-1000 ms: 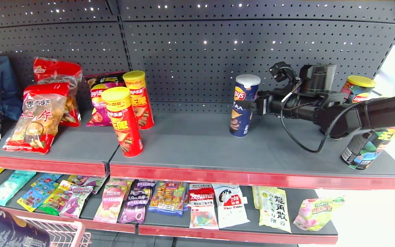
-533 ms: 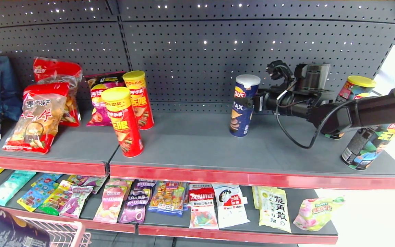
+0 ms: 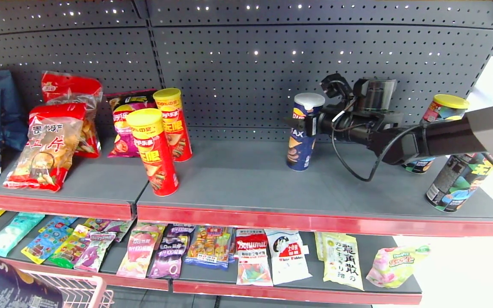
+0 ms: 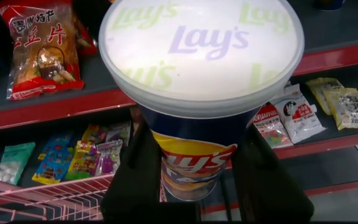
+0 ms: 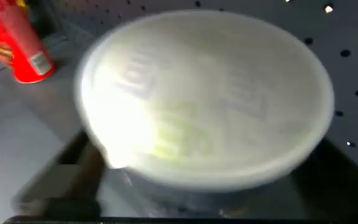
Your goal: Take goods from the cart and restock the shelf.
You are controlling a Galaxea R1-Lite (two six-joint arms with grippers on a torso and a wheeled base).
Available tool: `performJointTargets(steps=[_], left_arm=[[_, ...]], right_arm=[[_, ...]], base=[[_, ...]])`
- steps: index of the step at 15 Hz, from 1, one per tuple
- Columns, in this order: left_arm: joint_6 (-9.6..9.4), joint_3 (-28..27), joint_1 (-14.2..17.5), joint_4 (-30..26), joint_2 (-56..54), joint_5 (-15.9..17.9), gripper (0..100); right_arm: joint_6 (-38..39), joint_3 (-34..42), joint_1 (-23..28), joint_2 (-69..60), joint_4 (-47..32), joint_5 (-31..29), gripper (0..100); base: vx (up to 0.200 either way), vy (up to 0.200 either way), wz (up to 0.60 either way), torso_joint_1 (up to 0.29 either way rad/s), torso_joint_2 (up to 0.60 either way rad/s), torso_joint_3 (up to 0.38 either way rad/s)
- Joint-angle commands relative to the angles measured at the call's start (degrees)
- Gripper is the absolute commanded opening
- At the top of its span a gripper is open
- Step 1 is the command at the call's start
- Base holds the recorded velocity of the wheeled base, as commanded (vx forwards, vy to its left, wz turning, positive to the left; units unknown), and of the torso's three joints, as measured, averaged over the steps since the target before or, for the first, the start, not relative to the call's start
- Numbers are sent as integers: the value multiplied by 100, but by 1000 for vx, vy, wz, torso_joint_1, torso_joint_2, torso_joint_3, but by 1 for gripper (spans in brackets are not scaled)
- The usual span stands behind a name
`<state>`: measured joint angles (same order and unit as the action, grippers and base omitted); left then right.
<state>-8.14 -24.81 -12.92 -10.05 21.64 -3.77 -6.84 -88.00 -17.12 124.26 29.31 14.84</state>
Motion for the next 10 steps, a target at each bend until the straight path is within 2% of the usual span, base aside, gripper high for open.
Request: performJointTargets(steps=[1,7,10], left_arm=[[6,2,9,3,-11,-1,0],[6,20,0,3,-19,-1,0],[6,20,0,3,-28,8,0]], right_arm=[[-2,-50,-11,81,5,-51,0],[-10,134,-29,-218,-4,81,0],[-54,917,-90,-1035,-48,951,0]], base=[[0,0,0,0,0,0],[0,0,0,0,0,0],[0,0,0,0,0,0]])
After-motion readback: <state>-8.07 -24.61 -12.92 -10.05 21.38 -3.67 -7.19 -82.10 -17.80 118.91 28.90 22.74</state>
